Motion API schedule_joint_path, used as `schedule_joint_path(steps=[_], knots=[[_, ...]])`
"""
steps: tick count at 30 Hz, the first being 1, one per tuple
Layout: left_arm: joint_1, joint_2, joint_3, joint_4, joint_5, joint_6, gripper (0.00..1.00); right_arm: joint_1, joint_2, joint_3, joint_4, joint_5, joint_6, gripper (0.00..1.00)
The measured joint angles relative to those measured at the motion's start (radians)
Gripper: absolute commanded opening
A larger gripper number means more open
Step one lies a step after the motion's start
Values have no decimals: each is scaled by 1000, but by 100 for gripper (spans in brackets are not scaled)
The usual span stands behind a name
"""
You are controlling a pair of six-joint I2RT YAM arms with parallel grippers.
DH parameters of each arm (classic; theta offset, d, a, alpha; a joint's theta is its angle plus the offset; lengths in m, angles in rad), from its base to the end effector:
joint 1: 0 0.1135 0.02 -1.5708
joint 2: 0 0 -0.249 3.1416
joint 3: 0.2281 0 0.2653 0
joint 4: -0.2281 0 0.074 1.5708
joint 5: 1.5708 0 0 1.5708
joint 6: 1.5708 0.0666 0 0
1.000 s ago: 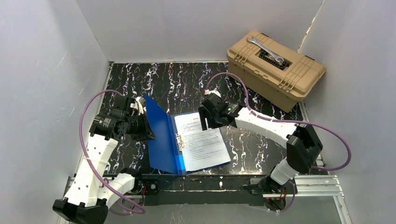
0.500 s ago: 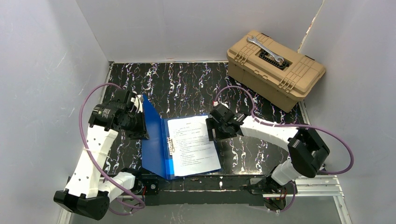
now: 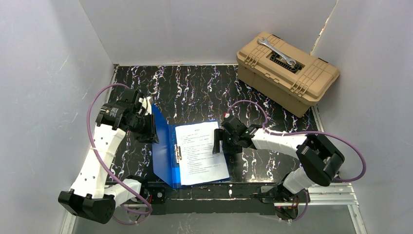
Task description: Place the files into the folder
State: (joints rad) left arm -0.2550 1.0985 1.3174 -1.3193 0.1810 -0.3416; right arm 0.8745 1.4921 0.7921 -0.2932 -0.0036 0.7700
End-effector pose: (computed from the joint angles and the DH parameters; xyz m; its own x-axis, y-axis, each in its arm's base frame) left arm 0.1994 -0.0644 0.3256 -0.9223 -0.1001 -0.3733 0.0192 0.9528 -0.3030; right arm 0.2009 0.2407 0.1233 -0.9207 -0.0160 -0.3899 -0.1776 0.9068 0.3823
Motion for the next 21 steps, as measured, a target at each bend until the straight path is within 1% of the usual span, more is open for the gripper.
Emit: schedule_joint_path(steps=[2,5,9,10,11,12,15,17,21], knots=[[0,0,5,11,30,3,27,0,0,-7,27,-14,14,87],[1,-5,5,50,96,4,44,0,0,-20,66,-35,27,87],[1,-26,-19,130,203,-16,60,0,-1,-37,117,-57,49,87],[1,-33,-35,156,233,-26,67,-1,-1,-41,126,-62,56,87],[1,-41,-55,182,266,-36,79,-2,-1,-46,138,-66,62,87],[1,-49,-77,212,297,-47,83,-3,-3,-50,146,-71,66,88],[0,-71,-144,304,373,-95,90,-4,-8,-58,159,-77,70,88],[-2,-97,-196,383,415,-140,98,-4,-8,-62,170,-80,72,88],[-15,-178,-333,590,480,-259,98,-4,-10,-64,174,-82,73,88]])
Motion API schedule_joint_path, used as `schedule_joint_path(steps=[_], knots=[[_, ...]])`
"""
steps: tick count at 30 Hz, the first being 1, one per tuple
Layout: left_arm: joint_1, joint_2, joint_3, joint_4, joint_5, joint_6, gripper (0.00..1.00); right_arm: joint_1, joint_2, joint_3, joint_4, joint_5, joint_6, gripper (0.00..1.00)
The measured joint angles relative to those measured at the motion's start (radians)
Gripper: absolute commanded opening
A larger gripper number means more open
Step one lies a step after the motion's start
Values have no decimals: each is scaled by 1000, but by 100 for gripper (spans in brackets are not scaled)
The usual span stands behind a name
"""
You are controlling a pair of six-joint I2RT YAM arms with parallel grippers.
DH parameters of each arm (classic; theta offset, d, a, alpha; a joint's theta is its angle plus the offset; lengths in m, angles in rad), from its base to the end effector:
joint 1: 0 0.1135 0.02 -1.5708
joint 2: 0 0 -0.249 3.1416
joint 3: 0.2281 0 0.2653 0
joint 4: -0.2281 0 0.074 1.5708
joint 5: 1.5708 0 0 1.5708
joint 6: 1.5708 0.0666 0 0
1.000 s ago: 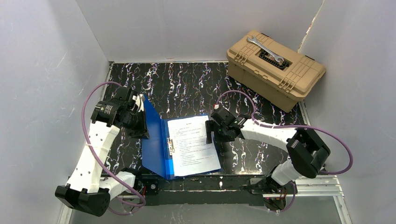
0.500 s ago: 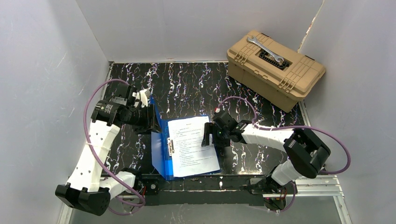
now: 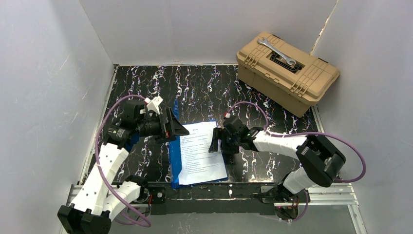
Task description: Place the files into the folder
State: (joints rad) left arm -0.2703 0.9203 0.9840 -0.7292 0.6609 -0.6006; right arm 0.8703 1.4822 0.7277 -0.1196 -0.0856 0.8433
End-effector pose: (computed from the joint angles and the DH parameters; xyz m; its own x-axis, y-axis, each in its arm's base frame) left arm 0.2039 -0.0989 0.3098 -0.8730 -0.2211 -0.4348 0.2215 0.6144 -0.7572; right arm 0.2003 0.2463 0.1206 -0.9241 0.0584 -0.3778 -0.1608 0.8371 0.5228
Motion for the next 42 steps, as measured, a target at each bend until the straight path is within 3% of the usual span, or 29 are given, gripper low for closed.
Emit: schedule_joint_path(steps=[5,10,18,24,32,42], knots=[[-56,-56,-139,223,19,-135,98,0,-17,-2,-26,27,-5,89],[-147,-39,-226,396,-25,-225,98,1,-113,-3,-169,131,-24,90],[-246,123,-323,595,-131,-287,98,1,-381,20,-388,293,-40,92],[-309,338,-343,710,-198,-297,98,1,-467,93,-494,370,-59,92],[-407,547,-219,577,-302,-228,98,0,-470,113,-533,378,-88,92],[-414,417,47,216,-474,-100,98,0,-402,113,-499,323,-114,90]])
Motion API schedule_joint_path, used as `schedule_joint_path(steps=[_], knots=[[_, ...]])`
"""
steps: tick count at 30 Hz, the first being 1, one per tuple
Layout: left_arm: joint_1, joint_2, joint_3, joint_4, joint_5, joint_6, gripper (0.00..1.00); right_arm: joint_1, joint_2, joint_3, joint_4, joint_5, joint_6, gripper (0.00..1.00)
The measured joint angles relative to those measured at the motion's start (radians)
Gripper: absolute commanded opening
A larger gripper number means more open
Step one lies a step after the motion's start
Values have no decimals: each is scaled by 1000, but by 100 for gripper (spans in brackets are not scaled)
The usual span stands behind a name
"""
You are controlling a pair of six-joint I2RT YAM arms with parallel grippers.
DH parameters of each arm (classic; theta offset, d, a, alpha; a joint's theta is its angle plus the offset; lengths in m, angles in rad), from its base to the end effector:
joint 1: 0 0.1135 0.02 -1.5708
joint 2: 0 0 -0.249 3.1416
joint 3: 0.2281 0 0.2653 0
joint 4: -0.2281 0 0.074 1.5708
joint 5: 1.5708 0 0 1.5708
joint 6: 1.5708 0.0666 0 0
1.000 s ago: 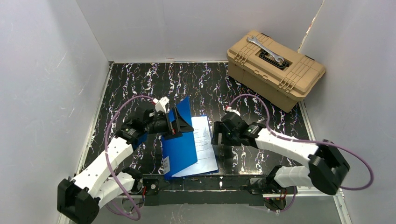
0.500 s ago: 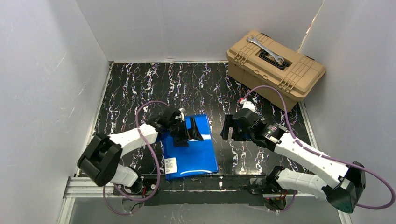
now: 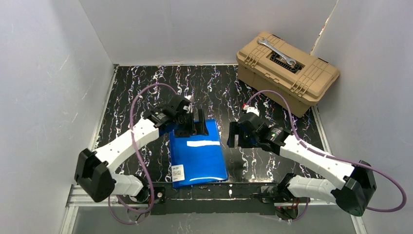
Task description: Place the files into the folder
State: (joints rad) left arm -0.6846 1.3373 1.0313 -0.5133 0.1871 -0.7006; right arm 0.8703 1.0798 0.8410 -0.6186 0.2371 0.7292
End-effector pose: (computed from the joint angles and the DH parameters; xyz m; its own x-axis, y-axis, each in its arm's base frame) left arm 0.2417 -0.2133 0.2332 -0.8967 -0.0857 -0.4343 0.1853 0.8183 -0.5440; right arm 0.1787 0.1877 0.2253 -0.7926 0.0647 -0.6063 -0.1555 0.9400 0.3036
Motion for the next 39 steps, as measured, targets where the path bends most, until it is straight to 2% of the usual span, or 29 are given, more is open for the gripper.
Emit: schedule_joint_path(steps=[2,4,9,13,14,22,31,39], knots=[[0,-39,64,-92,-71,29,97,0,21,0,16,-17,-4,90],[0,-71,97,-164,-130,48,90,0,38,0,32,-35,-9,90],[21,-128,97,-340,-249,58,49,0,95,0,89,-90,-28,89],[76,-170,14,-403,-293,41,6,0,158,0,144,-142,-31,89],[90,-178,-7,-411,-300,30,0,0,171,0,154,-151,-32,89],[237,-196,-189,-409,-308,12,0,0,296,0,249,-216,-27,93],[250,-33,-241,-321,-274,8,0,0,368,0,330,-223,3,95],[250,52,-256,-260,-235,8,0,0,413,-24,401,-256,40,95]])
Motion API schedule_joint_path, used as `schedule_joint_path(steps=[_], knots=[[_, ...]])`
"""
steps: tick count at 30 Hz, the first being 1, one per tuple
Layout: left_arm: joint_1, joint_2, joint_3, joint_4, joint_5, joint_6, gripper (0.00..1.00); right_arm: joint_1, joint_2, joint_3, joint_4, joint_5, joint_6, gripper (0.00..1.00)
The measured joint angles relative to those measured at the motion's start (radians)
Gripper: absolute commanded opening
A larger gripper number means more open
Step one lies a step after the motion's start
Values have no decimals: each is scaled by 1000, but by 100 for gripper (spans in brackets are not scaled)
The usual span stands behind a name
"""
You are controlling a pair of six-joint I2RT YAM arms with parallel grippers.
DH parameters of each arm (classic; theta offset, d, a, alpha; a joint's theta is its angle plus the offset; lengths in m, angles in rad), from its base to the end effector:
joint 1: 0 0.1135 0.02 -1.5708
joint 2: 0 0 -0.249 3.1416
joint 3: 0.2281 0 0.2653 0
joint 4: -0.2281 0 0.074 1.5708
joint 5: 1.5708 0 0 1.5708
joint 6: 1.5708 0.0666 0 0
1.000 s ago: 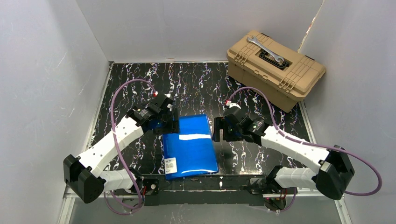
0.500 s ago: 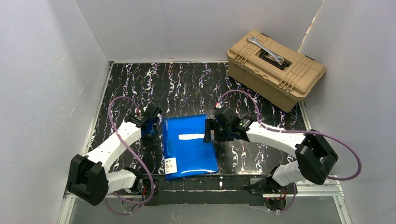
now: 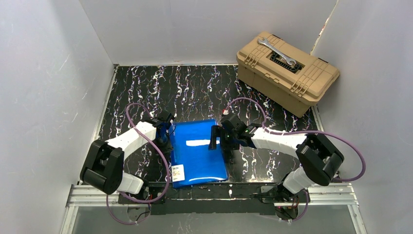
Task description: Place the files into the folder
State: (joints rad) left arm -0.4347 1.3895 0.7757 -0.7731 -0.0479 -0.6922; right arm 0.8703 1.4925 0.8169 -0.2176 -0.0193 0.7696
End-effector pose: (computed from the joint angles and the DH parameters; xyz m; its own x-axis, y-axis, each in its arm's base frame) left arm 0.2250 -0.1010 0.1205 -0.9499 -0.2618 -0.1708 -0.2514 0.9645 -0.0805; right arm 0.2103 0.2515 0.1374 -0.8980 0.0143 -0.4398 -0.2051 0.8707 0.4470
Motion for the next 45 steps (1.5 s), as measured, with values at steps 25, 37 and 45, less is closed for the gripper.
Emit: schedule_joint_path(steps=[25,37,45], knots=[[-93,158,72,41,31,23,0,-18,-61,-173,218,-51,74,95],[-203,313,205,-74,-81,4,0,-19,-101,-227,256,-24,89,93],[-224,362,240,-118,-105,3,0,-1,-101,-227,250,14,91,91]])
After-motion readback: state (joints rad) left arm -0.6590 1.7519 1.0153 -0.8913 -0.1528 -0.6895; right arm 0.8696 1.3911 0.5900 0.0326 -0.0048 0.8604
